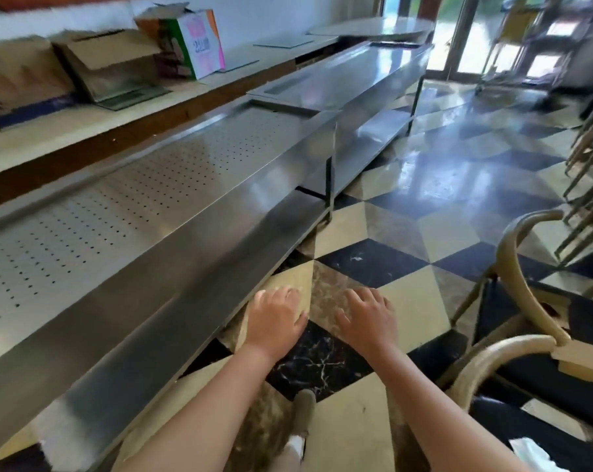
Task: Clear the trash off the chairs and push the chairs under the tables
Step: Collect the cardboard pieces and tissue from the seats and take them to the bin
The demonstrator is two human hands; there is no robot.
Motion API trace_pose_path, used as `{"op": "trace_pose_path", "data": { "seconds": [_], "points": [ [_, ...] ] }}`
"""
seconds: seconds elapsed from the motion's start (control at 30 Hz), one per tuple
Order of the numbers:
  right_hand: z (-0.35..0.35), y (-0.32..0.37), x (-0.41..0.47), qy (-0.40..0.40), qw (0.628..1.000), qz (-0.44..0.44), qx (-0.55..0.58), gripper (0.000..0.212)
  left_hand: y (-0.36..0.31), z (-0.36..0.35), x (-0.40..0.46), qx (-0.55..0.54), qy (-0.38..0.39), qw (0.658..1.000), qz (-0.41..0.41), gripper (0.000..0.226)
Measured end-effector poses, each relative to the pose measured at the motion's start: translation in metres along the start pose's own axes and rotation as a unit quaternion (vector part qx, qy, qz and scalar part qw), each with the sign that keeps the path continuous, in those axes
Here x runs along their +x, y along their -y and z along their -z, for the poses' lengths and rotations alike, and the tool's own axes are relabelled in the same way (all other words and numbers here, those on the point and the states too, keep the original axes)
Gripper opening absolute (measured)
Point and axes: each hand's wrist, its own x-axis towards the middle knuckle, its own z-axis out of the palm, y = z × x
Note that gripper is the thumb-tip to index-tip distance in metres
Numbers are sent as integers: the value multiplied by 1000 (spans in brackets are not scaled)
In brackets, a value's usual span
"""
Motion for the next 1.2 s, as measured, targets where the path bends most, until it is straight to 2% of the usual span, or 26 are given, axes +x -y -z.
{"op": "trace_pose_path", "data": {
  "seconds": [0.17,0.4,0.63,0.83,0.97,1.1,1.2],
  "points": [
    [5,-54,102,-66,993,-93,8,38,-16,-20,151,-6,16,996,-89,45],
    [31,-140,193,-116,962,-246,-31,36,-90,-28,321,-33,33,975,-216,45],
    [58,-231,214,-164,924,-339,-70,34,-195,-64,403,-78,46,928,-360,44],
    [71,-322,230,-183,890,-411,-70,36,-288,-88,463,-93,64,894,-434,43],
    [85,-373,239,-205,862,-456,-78,36,-348,-97,493,-100,49,862,-494,37],
    [92,-420,237,-191,838,-504,-85,38,-406,-112,516,-101,96,835,-532,40],
    [93,-450,234,-187,805,-555,-95,39,-449,-129,529,-96,131,807,-568,43]
  ]
}}
